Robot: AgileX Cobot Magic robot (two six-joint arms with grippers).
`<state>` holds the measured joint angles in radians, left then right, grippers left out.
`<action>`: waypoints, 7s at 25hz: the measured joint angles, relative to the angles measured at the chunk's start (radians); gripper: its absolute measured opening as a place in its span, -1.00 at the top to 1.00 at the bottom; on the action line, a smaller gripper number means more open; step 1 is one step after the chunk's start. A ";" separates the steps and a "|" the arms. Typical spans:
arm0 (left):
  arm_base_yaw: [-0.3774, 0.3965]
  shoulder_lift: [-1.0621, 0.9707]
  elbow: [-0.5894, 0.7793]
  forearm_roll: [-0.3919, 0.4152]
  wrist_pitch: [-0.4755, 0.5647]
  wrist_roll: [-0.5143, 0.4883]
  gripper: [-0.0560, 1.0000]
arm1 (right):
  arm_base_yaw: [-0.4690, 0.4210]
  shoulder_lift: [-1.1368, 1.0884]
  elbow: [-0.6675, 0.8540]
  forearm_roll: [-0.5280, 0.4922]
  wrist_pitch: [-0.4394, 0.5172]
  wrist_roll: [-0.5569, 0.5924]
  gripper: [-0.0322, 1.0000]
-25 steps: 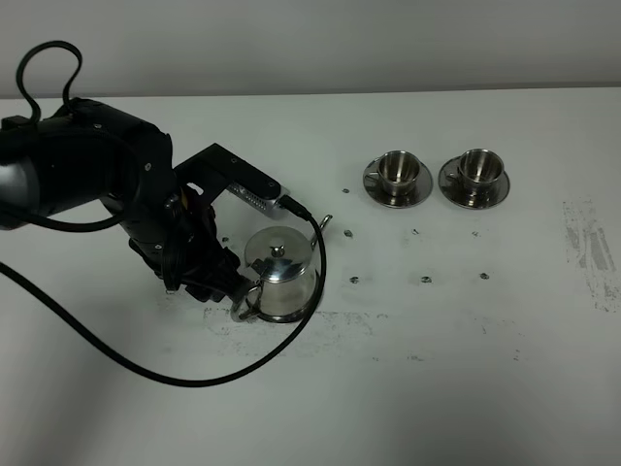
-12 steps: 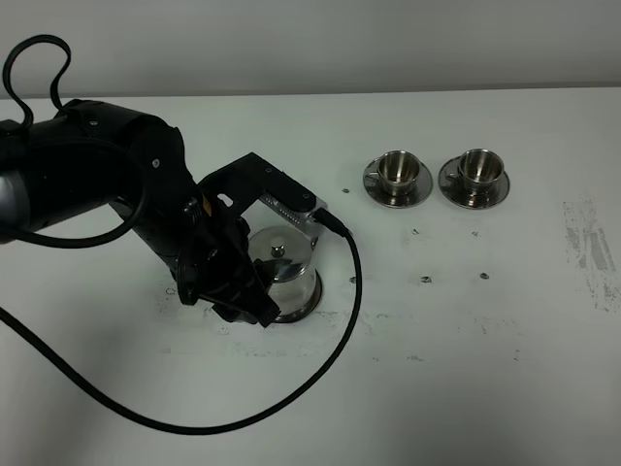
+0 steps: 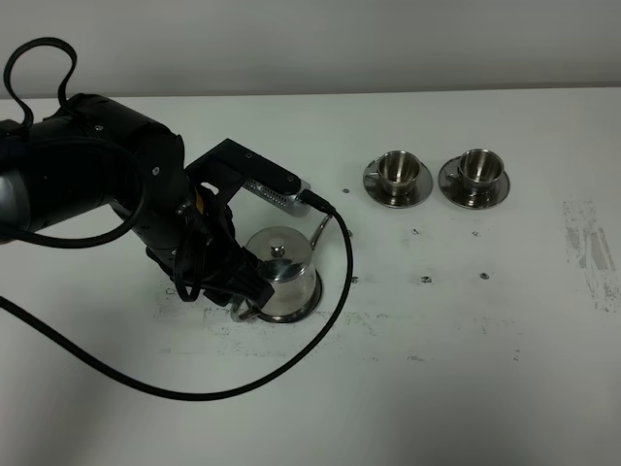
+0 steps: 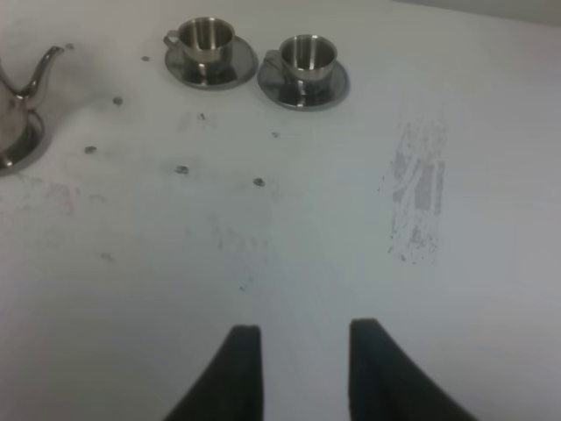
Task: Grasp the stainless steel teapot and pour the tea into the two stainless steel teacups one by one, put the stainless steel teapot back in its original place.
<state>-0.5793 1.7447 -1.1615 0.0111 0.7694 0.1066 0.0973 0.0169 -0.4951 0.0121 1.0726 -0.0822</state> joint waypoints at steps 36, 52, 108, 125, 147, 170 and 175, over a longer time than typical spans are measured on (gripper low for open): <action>-0.009 0.185 -0.128 -0.002 0.086 -0.002 -0.06 | 0.000 0.000 0.000 0.000 0.000 0.000 0.49; -0.034 0.251 -0.234 0.017 0.152 -0.002 -0.06 | 0.000 0.000 0.000 0.000 0.000 0.000 0.49; -0.037 0.277 -0.236 0.014 0.171 -0.014 0.22 | 0.000 -0.001 0.001 0.000 0.000 0.000 0.49; -0.045 0.277 -0.236 -0.001 0.185 -0.015 0.55 | 0.000 -0.001 0.001 0.000 0.000 0.000 0.49; -0.045 0.281 -0.414 0.051 0.318 0.046 0.55 | 0.000 -0.001 0.001 0.000 0.000 0.000 0.49; 0.050 0.387 -0.849 0.109 0.422 0.800 0.55 | 0.000 -0.001 0.001 0.000 0.000 0.000 0.49; 0.050 0.491 -1.022 0.109 0.423 0.946 0.55 | 0.000 -0.001 0.001 0.000 0.000 0.000 0.49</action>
<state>-0.5295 2.2355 -2.1838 0.1198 1.1928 1.0524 0.0973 0.0158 -0.4941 0.0121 1.0726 -0.0822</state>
